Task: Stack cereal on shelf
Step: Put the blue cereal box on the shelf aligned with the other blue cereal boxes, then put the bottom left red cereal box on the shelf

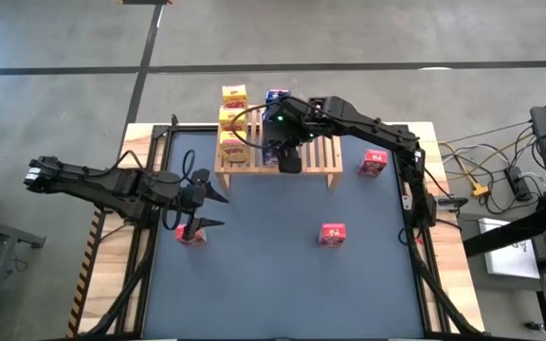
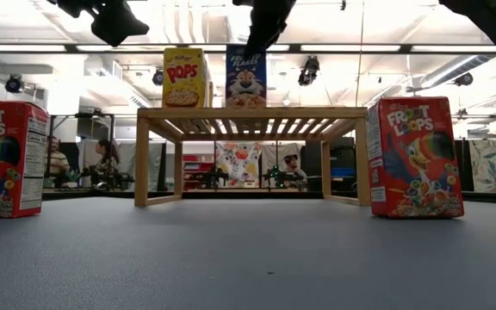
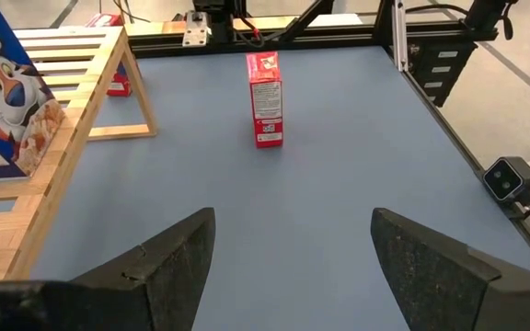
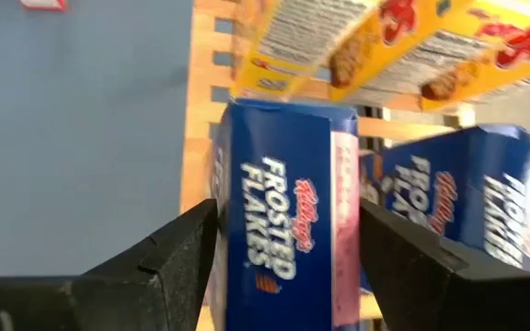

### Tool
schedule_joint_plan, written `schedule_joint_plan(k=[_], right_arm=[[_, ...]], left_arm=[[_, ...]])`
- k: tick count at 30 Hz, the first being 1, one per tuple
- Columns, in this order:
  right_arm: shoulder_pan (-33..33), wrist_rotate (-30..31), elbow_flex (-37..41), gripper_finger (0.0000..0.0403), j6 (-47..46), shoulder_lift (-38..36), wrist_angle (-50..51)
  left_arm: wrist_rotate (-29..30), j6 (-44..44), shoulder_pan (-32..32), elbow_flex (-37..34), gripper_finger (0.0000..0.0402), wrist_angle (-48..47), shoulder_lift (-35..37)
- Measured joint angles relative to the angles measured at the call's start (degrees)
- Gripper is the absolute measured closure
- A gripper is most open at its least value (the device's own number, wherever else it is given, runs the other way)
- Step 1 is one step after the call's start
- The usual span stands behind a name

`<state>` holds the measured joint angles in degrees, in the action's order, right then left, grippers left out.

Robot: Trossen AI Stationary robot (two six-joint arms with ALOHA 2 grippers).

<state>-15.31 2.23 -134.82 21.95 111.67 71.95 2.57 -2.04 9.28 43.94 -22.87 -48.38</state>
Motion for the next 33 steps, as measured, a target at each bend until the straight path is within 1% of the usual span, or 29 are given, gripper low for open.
schedule_joint_plan(k=[6,11,19,21,24,25,27,30,33], right_arm=[[0.02,2.35,0.00,0.0165,0.38,-2.57,0.76],[0.04,2.37,0.00,0.0165,-0.96,-6.34,1.17],[1.52,2.30,0.06,0.0165,-6.69,-12.61,4.69],[3.13,2.33,0.46,0.0165,-8.21,-13.87,5.95],[7.07,2.53,2.27,0.0165,-10.20,-15.36,5.65],[8.62,3.32,3.43,0.0165,-10.72,-15.91,5.31],[12.15,7.47,6.42,0.0165,-12.14,-17.14,4.71],[17.61,16.43,13.39,0.0165,-15.32,-19.54,2.12],[23.26,21.92,22.81,0.0165,-17.50,-22.75,-3.36]], left_arm=[[-0.02,-0.02,0.00,0.00,0.0126,0.17,0.00],[-0.02,-0.39,0.00,0.00,0.0126,0.20,0.00],[-0.02,-1.52,0.00,0.02,0.0126,-0.09,0.31],[0.19,-1.69,0.00,0.31,0.0126,-1.74,1.18],[5.43,-2.38,0.03,3.42,0.0126,-9.64,2.40],[6.93,-3.09,-0.02,4.75,0.0126,-12.56,2.69],[7.36,-5.20,-0.04,6.62,0.0126,-16.37,3.24],[4.54,-8.25,0.51,7.01,0.0126,-17.71,4.01],[2.98,-10.48,1.76,5.34,0.0126,-18.04,4.94]])
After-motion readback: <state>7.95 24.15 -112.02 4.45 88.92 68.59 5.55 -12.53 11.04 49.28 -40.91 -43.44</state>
